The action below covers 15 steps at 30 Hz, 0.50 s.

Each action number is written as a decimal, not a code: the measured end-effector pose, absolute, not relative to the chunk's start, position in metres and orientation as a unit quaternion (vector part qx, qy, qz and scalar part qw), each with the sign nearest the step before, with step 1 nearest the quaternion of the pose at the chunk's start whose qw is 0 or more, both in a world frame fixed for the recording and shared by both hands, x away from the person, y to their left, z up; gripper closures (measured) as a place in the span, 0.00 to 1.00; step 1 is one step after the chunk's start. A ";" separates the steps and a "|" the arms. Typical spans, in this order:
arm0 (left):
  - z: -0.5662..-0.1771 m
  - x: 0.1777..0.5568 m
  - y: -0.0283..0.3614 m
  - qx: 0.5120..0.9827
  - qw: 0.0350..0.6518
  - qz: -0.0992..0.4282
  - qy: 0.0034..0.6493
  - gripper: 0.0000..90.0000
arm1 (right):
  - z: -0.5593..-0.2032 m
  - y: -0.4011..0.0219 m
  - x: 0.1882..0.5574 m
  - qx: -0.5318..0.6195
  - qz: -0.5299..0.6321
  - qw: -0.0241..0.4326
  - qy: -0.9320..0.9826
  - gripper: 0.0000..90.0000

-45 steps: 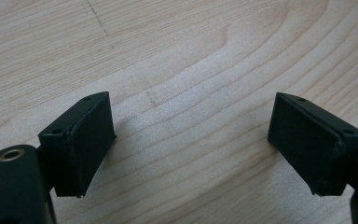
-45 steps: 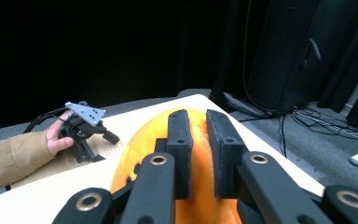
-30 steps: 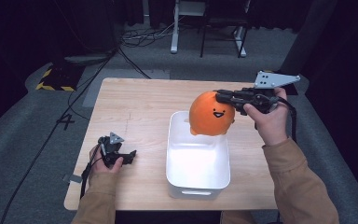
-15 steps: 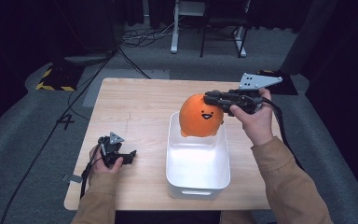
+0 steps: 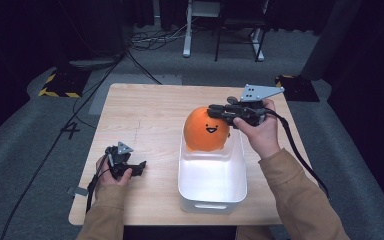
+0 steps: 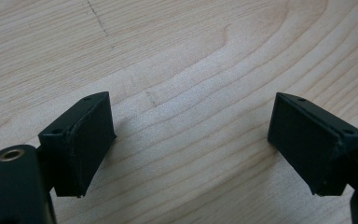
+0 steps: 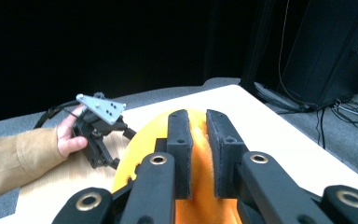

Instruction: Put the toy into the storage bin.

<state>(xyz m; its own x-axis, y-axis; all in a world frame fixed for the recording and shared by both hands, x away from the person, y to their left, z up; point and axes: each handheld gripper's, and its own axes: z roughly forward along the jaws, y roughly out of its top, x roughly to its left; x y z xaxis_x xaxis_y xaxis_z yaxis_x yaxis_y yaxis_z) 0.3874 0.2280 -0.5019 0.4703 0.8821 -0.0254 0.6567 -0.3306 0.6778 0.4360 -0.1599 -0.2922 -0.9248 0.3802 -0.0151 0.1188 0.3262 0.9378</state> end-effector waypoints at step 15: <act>-0.502 0.387 0.228 0.796 0.318 0.177 0.483 0.16 | -0.326 -0.151 0.439 0.167 0.524 0.104 0.829 0.89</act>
<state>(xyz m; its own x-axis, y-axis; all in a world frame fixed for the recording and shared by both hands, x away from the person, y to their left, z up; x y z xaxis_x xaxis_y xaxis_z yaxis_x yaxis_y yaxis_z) 0.3874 0.2280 -0.5019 0.4707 0.8819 -0.0255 0.6567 -0.3309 0.6777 0.4394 -0.1507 -0.3259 -0.9226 0.3857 0.0018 0.1670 0.3953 0.9033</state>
